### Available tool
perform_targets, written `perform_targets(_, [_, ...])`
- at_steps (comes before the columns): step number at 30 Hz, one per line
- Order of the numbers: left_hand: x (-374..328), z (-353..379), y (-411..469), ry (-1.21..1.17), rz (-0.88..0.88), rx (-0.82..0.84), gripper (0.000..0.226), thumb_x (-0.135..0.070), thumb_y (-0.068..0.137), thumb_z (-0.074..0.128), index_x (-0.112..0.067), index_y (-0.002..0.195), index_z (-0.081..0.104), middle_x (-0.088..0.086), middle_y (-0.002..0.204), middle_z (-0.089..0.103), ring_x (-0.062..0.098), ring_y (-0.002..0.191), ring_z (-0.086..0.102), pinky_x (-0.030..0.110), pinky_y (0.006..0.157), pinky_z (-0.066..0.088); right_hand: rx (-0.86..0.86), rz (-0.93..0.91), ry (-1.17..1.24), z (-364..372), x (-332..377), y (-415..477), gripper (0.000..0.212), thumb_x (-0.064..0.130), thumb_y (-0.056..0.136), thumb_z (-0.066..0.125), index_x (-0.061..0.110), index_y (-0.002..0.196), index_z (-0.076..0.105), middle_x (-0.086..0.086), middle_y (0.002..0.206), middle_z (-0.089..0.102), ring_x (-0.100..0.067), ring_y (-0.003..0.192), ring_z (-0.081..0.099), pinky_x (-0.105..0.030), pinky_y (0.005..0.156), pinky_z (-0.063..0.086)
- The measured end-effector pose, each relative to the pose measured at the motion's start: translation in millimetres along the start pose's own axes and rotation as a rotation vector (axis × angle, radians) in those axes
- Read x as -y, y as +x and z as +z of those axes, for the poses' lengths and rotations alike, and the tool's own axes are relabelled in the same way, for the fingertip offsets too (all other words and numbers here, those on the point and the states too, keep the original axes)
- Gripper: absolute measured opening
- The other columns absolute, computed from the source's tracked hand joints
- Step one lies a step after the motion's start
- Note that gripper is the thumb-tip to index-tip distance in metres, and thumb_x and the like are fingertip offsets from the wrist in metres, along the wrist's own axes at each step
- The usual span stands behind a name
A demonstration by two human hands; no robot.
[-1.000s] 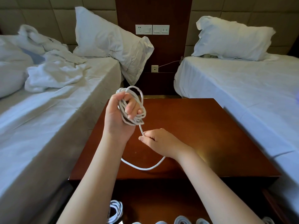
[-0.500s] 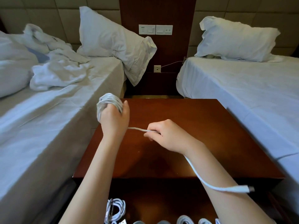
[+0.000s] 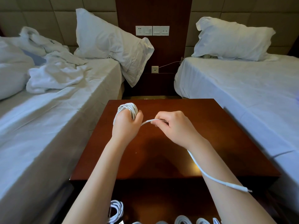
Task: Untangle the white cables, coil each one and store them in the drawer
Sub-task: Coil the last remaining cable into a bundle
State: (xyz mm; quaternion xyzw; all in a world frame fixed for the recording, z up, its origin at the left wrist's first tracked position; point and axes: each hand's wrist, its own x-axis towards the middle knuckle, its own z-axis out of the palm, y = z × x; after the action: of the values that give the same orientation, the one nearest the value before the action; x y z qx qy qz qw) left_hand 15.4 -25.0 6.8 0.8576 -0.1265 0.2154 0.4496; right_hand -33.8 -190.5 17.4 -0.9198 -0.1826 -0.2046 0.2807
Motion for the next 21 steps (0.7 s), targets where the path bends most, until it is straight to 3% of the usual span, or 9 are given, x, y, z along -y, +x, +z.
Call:
perform_targets(3, [10, 4, 0, 0.012, -0.042, 0.003, 0.047, -0.019, 0.090, 0.053, -0.011, 0.048, 0.033, 0.021, 0.050, 0.049, 0.036, 0.046, 0.046, 0.044, 0.050, 0.044, -0.012, 0.013, -0.005, 7, -5, -1, 0.022, 0.035, 0.096, 0.056, 0.018, 0.090, 0.068, 0.007, 0.061, 0.057, -0.012, 0.055, 0.054, -0.024, 0.049, 0.039])
perform_targets(6, [15, 7, 1, 0.004, -0.079, 0.011, 0.047, -0.021, 0.093, 0.053, 0.001, 0.052, 0.054, 0.009, 0.045, 0.055, 0.011, 0.038, 0.050, 0.024, 0.047, 0.044, -0.007, 0.020, 0.000, 11, -9, -2, 0.017, 0.032, 0.096, 0.057, 0.020, 0.093, 0.068, 0.010, 0.062, 0.057, -0.010, 0.056, 0.054, -0.018, 0.049, 0.038])
perform_targets(8, [15, 7, 1, 0.045, -0.053, 0.070, 0.048, -0.024, 0.094, 0.053, -0.005, 0.050, 0.058, -0.001, 0.043, 0.057, 0.006, 0.038, 0.052, 0.015, 0.046, 0.041, -0.027, 0.005, -0.005, 13, -11, -3, 0.016, 0.032, 0.096, 0.057, 0.021, 0.093, 0.068, 0.008, 0.064, 0.059, -0.011, 0.057, 0.055, -0.023, 0.050, 0.042])
perform_targets(10, [12, 7, -1, 0.041, -0.054, 0.194, 0.053, -0.029, 0.095, 0.052, -0.011, 0.046, 0.057, -0.002, 0.040, 0.056, 0.007, 0.037, 0.053, 0.016, 0.050, 0.044, -0.080, -0.008, -0.034, 13, -13, -3, 0.016, 0.033, 0.096, 0.057, 0.021, 0.092, 0.068, 0.009, 0.064, 0.059, -0.010, 0.056, 0.055, -0.024, 0.048, 0.042])
perform_targets(13, [4, 5, -4, -0.084, -0.154, 0.407, 0.055, -0.032, 0.098, 0.047, -0.008, 0.049, 0.055, 0.001, 0.041, 0.057, 0.011, 0.039, 0.054, 0.018, 0.049, 0.044, -0.118, -0.005, -0.085, 11, -16, -2, 0.013, 0.033, 0.094, 0.060, 0.020, 0.094, 0.062, 0.013, 0.063, 0.055, -0.007, 0.055, 0.053, -0.014, 0.048, 0.033])
perform_targets(17, [-2, -6, -4, -0.382, -0.263, 0.717, 0.028, -0.026, 0.084, 0.047, -0.001, 0.075, 0.058, 0.010, 0.062, 0.062, 0.022, 0.058, 0.059, 0.028, 0.057, 0.047, -0.125, 0.009, -0.042, 8, -20, -2, 0.014, 0.031, 0.093, 0.062, 0.020, 0.099, 0.056, 0.013, 0.060, 0.051, -0.008, 0.053, 0.051, -0.015, 0.046, 0.034])
perform_targets(21, [-4, -14, -7, -0.270, -0.177, 0.800, 0.016, -0.016, 0.083, 0.066, -0.001, 0.081, 0.058, 0.011, 0.067, 0.063, 0.019, 0.062, 0.063, 0.024, 0.059, 0.051, -0.099, 0.011, 0.018, 8, -22, -2, 0.015, 0.029, 0.092, 0.064, 0.019, 0.101, 0.057, 0.008, 0.064, 0.057, -0.011, 0.056, 0.055, -0.023, 0.050, 0.042])
